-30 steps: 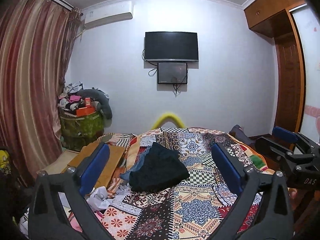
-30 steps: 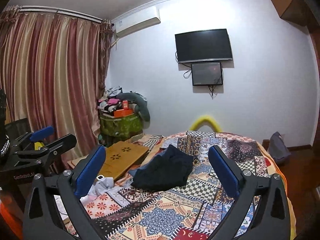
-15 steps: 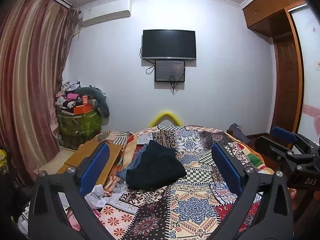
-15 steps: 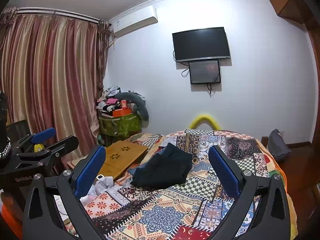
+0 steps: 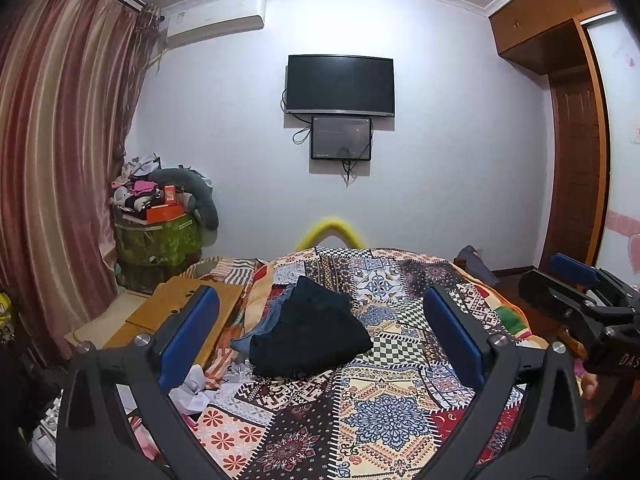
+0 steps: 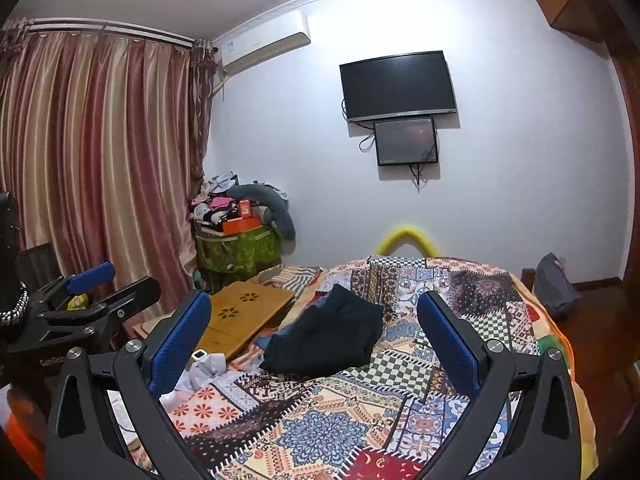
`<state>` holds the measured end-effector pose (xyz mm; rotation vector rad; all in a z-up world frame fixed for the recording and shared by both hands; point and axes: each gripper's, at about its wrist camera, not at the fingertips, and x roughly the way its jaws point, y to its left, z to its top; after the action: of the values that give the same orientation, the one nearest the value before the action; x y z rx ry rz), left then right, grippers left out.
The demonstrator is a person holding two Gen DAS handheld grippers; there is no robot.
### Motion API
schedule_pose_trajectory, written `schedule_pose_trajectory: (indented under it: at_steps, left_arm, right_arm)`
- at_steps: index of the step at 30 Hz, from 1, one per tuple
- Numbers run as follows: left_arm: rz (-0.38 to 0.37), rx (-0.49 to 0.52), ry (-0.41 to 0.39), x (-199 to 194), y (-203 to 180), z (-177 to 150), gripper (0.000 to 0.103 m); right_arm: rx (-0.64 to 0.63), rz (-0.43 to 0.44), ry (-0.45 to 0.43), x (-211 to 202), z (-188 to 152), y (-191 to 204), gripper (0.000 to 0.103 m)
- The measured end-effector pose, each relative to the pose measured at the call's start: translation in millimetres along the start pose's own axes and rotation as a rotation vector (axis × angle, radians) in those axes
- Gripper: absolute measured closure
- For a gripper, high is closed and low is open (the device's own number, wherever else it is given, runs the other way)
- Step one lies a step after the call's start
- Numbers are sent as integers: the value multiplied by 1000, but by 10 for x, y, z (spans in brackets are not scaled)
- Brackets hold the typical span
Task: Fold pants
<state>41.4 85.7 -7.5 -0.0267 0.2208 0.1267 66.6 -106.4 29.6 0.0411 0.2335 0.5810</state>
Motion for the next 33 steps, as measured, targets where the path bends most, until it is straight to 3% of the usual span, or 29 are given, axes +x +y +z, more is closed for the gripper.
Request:
schedule_pose_trajectory:
  at_steps: [33]
  left_arm:
    - [-48, 6, 21, 49, -55, -1, 0]
  right_arm:
    - [12, -11, 15, 30, 16, -71, 1]
